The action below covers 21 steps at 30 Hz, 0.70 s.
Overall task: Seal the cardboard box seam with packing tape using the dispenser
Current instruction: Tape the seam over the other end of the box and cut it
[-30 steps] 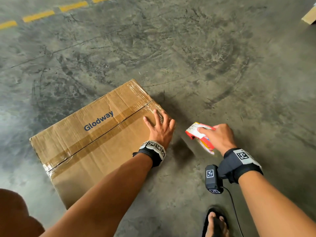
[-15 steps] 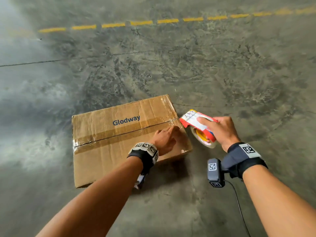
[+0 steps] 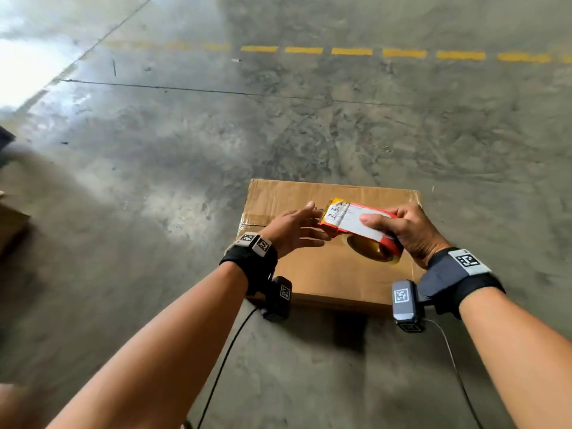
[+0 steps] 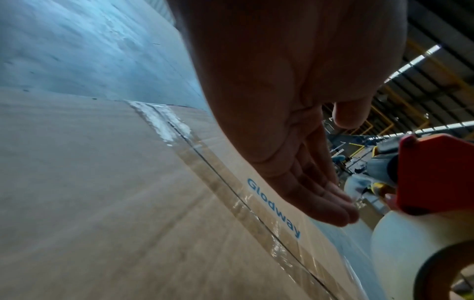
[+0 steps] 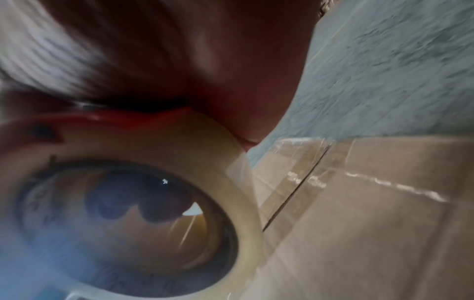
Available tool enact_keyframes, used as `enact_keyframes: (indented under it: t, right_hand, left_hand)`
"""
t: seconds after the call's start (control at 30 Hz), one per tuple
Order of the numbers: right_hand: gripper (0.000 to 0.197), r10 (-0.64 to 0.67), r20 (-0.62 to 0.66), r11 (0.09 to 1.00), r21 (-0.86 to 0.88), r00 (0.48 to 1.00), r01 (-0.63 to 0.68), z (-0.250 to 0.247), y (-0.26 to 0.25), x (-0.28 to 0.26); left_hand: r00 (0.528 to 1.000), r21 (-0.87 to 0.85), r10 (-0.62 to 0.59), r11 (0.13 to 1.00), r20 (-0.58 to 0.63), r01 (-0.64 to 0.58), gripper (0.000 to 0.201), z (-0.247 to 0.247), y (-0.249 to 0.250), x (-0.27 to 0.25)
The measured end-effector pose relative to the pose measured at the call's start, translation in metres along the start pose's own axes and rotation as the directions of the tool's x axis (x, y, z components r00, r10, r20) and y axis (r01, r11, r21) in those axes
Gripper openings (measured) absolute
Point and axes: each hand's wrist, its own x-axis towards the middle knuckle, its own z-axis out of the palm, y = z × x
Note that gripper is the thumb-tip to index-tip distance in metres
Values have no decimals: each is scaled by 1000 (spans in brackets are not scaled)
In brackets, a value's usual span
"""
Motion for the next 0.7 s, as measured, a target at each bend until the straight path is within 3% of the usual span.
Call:
enact_keyframes:
  t: [0.07, 0.23, 0.47, 0.6, 0.7]
  right_hand:
    - [24, -5, 31, 1000, -11, 1000, 5, 12, 1, 5]
    - [34, 11, 23, 999, -33, 1000, -10, 34, 1, 18]
    - [33, -7, 8, 1000, -24, 1000, 8, 57, -2, 23]
    - [22, -10, -1, 1000, -7, 1000, 10, 66, -6, 20]
    - [27, -9, 3, 1000, -1, 1000, 9, 72, -7, 20]
  left_hand:
    - [1000, -18, -12, 1000, 12, 13, 54, -15, -2, 0]
    - [993, -65, -65, 995, 101, 72, 37, -44, -7, -4]
    - [981, -121, -34, 991, 191, 58, 28, -74, -8, 11]
    - [980, -101, -48, 993, 192, 68, 33, -83, -6, 20]
    - [972, -81, -65, 993, 228, 85, 40, -87, 0, 22]
